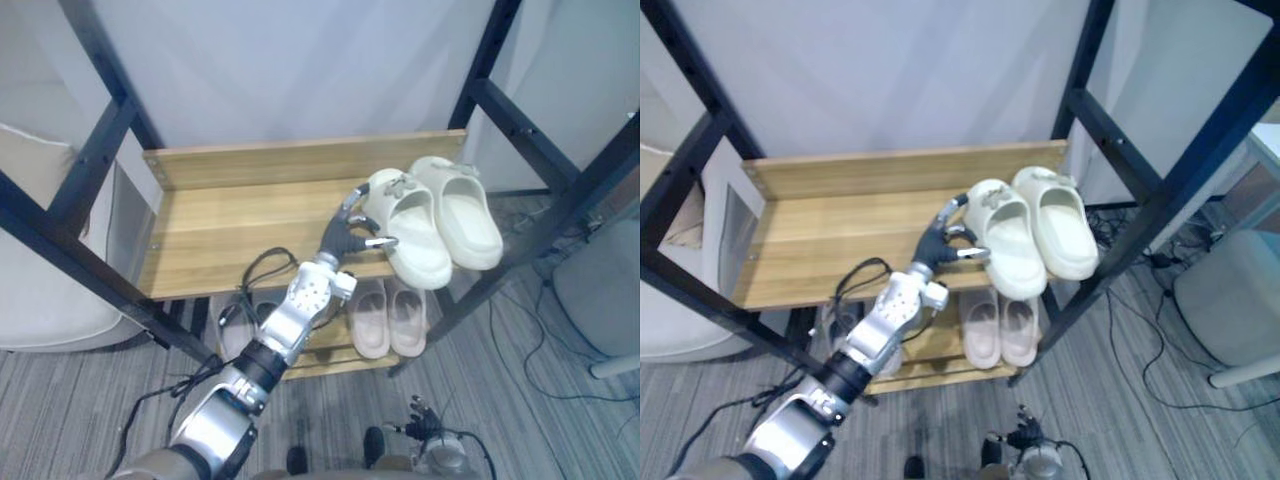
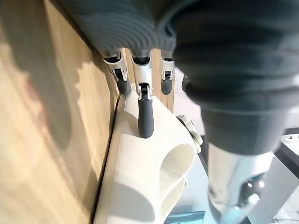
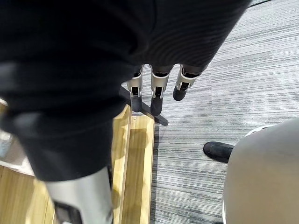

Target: Organize the slippers on the shoe rack

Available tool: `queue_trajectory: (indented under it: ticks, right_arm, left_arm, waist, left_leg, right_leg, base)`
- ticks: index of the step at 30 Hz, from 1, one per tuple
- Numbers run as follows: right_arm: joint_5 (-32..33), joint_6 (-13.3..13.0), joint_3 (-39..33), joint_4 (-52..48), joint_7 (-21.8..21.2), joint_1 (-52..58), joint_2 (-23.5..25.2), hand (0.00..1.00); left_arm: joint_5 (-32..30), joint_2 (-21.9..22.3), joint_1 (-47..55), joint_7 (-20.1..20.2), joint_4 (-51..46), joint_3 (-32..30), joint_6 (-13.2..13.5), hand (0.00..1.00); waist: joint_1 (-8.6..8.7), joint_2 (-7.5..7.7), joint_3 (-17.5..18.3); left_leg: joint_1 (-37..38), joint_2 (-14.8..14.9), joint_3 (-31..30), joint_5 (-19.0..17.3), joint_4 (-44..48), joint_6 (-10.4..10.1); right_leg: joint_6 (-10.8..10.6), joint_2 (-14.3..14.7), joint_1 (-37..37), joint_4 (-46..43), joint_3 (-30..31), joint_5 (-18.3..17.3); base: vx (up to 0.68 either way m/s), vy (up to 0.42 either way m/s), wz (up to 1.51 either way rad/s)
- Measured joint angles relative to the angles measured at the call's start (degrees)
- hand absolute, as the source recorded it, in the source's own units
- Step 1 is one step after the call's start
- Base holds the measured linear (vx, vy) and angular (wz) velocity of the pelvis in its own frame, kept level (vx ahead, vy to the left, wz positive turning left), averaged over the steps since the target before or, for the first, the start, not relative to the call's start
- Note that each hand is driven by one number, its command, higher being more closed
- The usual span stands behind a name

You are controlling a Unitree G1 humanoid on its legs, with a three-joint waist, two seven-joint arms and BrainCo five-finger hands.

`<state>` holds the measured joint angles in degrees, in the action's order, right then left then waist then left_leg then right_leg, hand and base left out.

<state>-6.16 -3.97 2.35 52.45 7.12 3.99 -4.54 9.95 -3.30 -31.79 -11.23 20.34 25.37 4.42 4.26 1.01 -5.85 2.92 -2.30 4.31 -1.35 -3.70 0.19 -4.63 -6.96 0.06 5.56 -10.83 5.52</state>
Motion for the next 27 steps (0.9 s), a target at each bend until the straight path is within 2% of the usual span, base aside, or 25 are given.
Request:
queue_trajectory:
  ticks: [7, 13, 16, 17, 21, 27]
  right_arm:
    - [0.0, 0.0, 0.1, 0.0, -0.5, 0.1, 0.0, 0.00]
    - [0.0, 0.0, 0.2, 0.0, -1.3, 0.5, 0.0, 0.00]
    - [0.0, 0.0, 0.4, 0.1, -1.5, 0.6, -0.1, 0.00]
    - [0.0, 0.0, 0.7, 0.1, -1.6, 0.7, -0.2, 0.00]
    - [0.0, 0.0, 1.3, 0.1, -1.9, 0.7, -0.5, 0.00]
    - [-0.1, 0.0, 2.7, 0.2, -2.1, 1.1, -1.4, 0.00]
  left_arm:
    - [1.6, -3.2, 3.3, 0.1, -13.2, -1.3, 0.2, 0.00]
    - [4.3, -3.5, 3.6, 0.2, -21.1, -0.9, 1.1, 0.00]
    - [8.0, -3.5, 3.7, 0.7, -25.2, 1.8, 2.3, 0.00]
    - [9.8, -3.5, 3.7, 2.1, -26.6, 3.8, 2.6, 0.00]
    - [15.9, -2.9, 3.7, 6.9, -27.9, 10.7, 2.5, 0.00]
    - [21.7, -2.0, 3.9, 10.1, -27.7, 17.4, 1.5, 0.00]
  waist:
    - [-0.44, 0.00, 0.0]
    - [-1.37, 0.00, 0.0]
    - [-1.71, 0.00, 0.0]
    - [-1.94, 0.00, 0.0]
    - [-1.98, -0.28, 0.2]
    - [-1.97, -1.08, 1.8]
  left_leg:
    - [-0.5, -0.2, -1.7, 0.3, 0.0, 0.3]
    - [-1.0, -0.5, -2.3, 0.3, 0.8, 0.3]
    - [-1.0, -0.6, -2.7, 0.3, 1.0, 0.3]
    - [-1.0, -0.7, -2.9, 0.2, 1.0, 0.4]
    - [-1.0, -0.7, -3.1, 0.2, 1.0, 0.3]
    - [-0.9, -0.7, -3.0, 0.3, 1.0, 0.4]
  right_leg:
    - [-0.1, -0.2, 0.3, -0.1, -1.5, -0.1]
    - [-0.1, -0.7, 0.6, -0.4, -1.7, -0.1]
    - [-0.3, -1.0, 1.0, -0.4, -1.9, -0.3]
    - [-0.3, -1.0, 1.0, -0.4, -1.9, -0.3]
    - [-0.3, -1.0, 1.0, -0.5, -1.9, -0.4]
    - [-0.2, -1.0, 1.1, -0.5, -1.9, -0.5]
  base:
    - [-0.01, -0.012, 0.12]
    - [-0.01, 0.001, 0.10]
    - [-0.05, 0.000, 0.07]
    - [-0.05, -0.008, 0.01]
    - [-0.05, -0.011, 0.01]
    - [-0.01, -0.002, 0.00]
